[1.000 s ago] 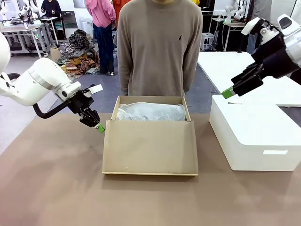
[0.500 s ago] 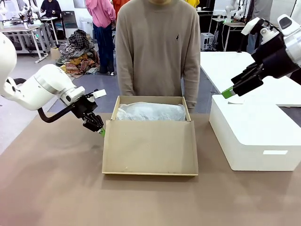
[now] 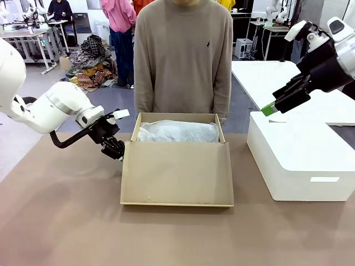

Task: Pack the shoes into the box.
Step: Close the Shoes Box.

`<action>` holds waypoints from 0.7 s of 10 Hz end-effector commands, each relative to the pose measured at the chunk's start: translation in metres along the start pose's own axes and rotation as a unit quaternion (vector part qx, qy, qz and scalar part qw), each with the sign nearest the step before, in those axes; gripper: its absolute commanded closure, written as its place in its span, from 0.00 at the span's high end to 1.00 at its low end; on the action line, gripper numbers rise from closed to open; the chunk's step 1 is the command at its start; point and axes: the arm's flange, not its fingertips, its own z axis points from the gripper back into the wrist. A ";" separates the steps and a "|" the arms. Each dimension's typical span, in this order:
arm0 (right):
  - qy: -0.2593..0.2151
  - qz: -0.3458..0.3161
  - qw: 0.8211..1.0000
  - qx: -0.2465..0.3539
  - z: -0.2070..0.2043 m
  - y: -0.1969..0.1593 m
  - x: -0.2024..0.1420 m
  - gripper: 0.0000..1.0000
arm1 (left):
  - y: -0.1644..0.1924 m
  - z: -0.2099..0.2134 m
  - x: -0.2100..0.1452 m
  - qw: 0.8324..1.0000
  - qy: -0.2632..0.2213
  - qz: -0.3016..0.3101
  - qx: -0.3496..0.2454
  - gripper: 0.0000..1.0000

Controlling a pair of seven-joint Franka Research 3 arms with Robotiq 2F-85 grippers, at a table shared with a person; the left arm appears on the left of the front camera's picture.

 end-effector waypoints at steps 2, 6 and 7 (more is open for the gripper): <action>-0.004 0.000 1.000 0.000 0.000 0.000 0.000 1.00 | -0.003 -0.005 -0.001 0.999 -0.020 -0.013 -0.030 0.00; -0.004 0.000 1.000 0.000 0.000 0.000 0.000 1.00 | -0.013 -0.015 -0.001 0.997 -0.030 -0.016 -0.063 0.00; -0.004 0.000 1.000 0.000 0.000 0.000 0.000 1.00 | -0.015 -0.015 0.001 0.997 -0.036 -0.014 -0.064 0.00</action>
